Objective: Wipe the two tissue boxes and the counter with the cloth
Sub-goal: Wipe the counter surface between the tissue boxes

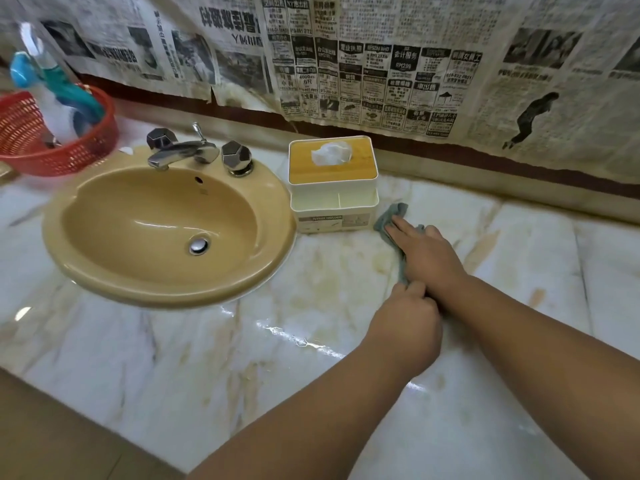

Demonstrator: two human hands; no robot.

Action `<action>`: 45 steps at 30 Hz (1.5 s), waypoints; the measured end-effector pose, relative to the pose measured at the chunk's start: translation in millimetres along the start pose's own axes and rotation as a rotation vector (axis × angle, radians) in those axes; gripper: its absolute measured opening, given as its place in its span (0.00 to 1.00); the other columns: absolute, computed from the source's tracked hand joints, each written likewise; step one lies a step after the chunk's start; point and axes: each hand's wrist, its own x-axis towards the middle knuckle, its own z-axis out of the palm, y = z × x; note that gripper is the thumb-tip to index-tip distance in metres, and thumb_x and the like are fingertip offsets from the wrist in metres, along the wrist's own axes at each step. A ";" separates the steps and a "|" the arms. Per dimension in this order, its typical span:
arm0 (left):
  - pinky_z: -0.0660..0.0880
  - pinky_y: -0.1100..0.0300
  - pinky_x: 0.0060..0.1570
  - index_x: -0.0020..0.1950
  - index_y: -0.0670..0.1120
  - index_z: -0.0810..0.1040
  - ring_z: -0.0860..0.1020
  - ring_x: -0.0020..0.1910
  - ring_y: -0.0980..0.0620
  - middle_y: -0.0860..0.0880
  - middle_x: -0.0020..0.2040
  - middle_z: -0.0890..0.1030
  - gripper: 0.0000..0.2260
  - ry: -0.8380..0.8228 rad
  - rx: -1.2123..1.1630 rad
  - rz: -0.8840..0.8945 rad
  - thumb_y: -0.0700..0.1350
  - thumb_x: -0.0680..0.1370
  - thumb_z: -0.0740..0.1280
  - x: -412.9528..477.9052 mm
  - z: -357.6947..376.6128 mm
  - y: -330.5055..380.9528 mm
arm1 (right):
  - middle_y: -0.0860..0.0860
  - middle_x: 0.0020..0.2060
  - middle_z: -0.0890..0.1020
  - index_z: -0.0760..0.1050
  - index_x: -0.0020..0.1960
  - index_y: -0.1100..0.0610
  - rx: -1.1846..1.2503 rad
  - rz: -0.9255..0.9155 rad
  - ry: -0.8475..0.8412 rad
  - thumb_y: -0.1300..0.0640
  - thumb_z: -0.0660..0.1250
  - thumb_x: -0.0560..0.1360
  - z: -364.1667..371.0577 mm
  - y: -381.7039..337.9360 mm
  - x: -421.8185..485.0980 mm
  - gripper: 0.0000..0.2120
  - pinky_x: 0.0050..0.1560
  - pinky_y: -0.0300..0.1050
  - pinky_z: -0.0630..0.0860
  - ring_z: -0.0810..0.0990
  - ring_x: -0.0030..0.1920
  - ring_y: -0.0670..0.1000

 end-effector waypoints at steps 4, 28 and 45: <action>0.67 0.59 0.43 0.40 0.43 0.80 0.68 0.42 0.46 0.45 0.46 0.76 0.07 -0.029 -0.021 -0.004 0.41 0.77 0.66 -10.4 -3.3 -13.2 | 0.42 0.81 0.55 0.56 0.81 0.45 0.008 -0.014 0.012 0.62 0.58 0.76 4.5 -16.7 -9.4 0.35 0.62 0.46 0.70 0.68 0.59 0.57; 0.70 0.59 0.41 0.40 0.50 0.79 0.71 0.42 0.50 0.53 0.45 0.75 0.09 -0.025 -0.041 -0.156 0.51 0.77 0.64 -192.7 -61.7 -119.5 | 0.50 0.75 0.70 0.72 0.74 0.52 0.236 -0.311 0.019 0.57 0.61 0.73 59.7 -208.4 -73.6 0.28 0.61 0.51 0.75 0.76 0.59 0.60; 0.72 0.54 0.37 0.40 0.49 0.73 0.67 0.43 0.54 0.53 0.42 0.72 0.07 -0.140 -0.143 -0.101 0.37 0.68 0.60 -265.4 -110.4 -170.1 | 0.37 0.55 0.67 0.75 0.62 0.41 0.433 0.031 -0.136 0.39 0.71 0.71 14.1 -209.1 -221.9 0.21 0.53 0.33 0.70 0.74 0.50 0.37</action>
